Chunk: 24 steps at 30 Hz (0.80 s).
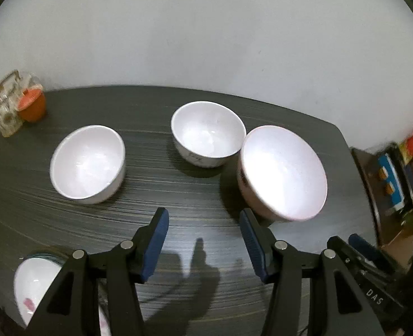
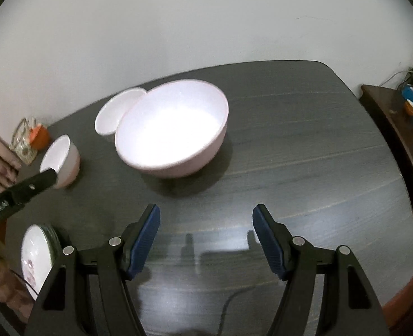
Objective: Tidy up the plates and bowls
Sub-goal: 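Move both tools to the rim of the large pink bowl, then grip the large pink bowl rim with both tools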
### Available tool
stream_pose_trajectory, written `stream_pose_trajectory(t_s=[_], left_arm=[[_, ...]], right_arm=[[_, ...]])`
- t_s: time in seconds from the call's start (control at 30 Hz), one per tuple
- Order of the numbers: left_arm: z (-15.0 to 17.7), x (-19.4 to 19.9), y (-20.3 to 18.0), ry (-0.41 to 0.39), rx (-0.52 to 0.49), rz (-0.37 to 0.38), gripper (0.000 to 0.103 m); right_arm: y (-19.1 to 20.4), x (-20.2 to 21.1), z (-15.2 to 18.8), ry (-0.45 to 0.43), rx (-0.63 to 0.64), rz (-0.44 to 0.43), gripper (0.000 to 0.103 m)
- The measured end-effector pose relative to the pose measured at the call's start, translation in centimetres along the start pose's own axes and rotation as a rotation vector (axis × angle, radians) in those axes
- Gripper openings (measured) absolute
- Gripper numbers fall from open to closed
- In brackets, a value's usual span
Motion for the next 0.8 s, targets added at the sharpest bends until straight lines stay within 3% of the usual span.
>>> stream_pose_trajectory(t_s=[0.4,0.63,0.8], left_arm=[[-2.4,-6.7,-2.2,0.131,0.068,0.032,0.054],[-2.5,-9.3,-2.6,0.201,0.102,0.016,0.054],[-2.7,-10.3,-2.8,0.208,0.09,-0.005,0.054]], right_arm=[[-1.3,-4.2,-4.9,0.039,-0.048,0.024,0.066],[-2.1,-7.5,-5.8,0.108,-0.061,0.047,0.066],[-2.1,-9.2,-5.9,0.131,-0.073,0.041,0.066]])
Point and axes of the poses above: each gripper's, at about its wrist camera, not at the fingertips, and x roughly against the way its jaws point, y to its left, z to its underside, the point moved 6 cm from there along -x, roughly the way its jaws point, and after that the axes turned 3 degrees about z, right-handed, at the moved point
